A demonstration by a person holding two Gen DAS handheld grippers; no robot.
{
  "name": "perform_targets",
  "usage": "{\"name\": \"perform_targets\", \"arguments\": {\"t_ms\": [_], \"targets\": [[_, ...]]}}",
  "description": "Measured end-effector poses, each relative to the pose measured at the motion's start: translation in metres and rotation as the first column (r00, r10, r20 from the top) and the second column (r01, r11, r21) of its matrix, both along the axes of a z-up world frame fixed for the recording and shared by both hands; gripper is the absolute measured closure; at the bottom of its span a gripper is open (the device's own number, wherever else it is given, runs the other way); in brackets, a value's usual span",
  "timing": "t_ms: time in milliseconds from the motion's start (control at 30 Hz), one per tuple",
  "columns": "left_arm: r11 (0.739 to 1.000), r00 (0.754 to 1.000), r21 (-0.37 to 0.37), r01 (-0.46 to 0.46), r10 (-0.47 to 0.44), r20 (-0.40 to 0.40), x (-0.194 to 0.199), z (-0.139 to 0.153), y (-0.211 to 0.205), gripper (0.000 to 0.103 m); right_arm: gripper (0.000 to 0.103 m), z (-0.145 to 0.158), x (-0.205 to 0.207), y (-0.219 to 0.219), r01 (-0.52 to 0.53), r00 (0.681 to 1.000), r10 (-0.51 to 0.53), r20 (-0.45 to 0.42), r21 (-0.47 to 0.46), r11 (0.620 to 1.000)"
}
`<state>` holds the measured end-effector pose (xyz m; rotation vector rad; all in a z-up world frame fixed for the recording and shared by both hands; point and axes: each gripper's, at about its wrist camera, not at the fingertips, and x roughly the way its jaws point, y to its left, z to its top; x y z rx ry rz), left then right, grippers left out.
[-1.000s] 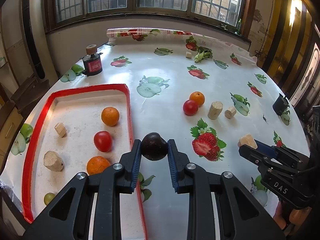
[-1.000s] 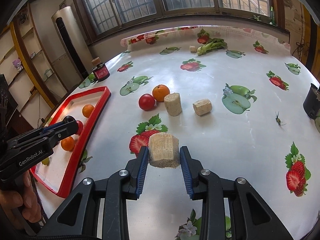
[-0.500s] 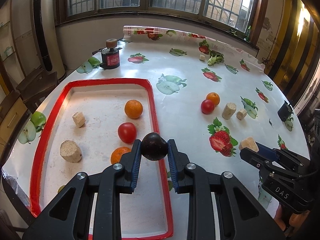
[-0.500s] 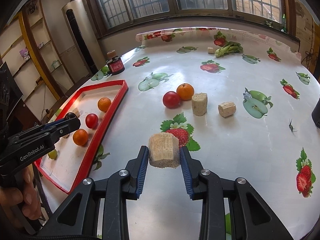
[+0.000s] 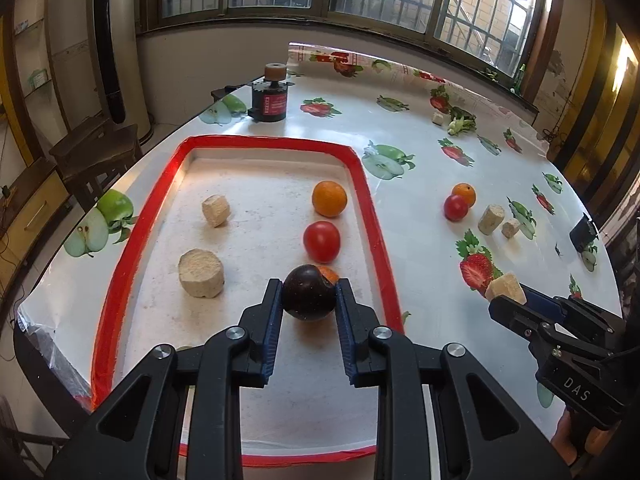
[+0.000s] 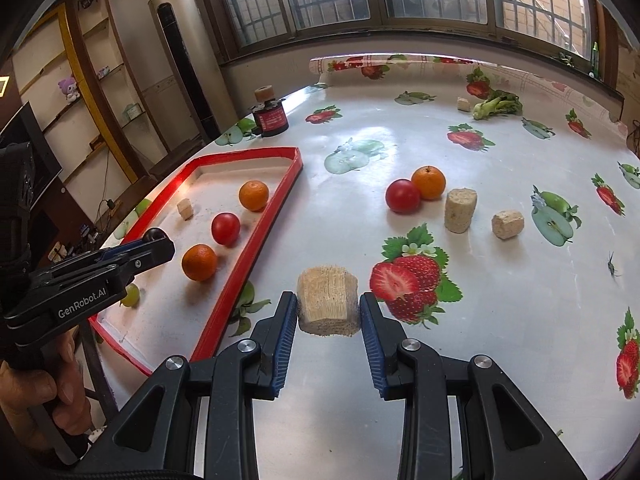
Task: Organize fruits
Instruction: 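Carry the plum and the cylindrical block over the red tray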
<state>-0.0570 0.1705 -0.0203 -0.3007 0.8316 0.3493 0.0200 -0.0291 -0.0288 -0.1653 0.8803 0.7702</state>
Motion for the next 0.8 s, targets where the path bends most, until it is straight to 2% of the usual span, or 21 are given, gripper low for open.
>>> {"name": "perform_targets", "arguments": {"t_ms": [467, 800], "targets": [[0.991, 0.991, -0.011, -0.134, 0.134, -0.023, -0.053, -0.009, 0.057, 0.080, 0.070, 0.002, -0.031, 0.045, -0.118, 0.993, 0.118, 0.000, 0.003, 0.993], [0.990, 0.989, -0.020, -0.142, 0.141, -0.040, -0.054, -0.016, 0.068, 0.080, 0.070, 0.002, -0.053, 0.076, -0.200, 0.980, 0.200, 0.003, -0.008, 0.980]]}}
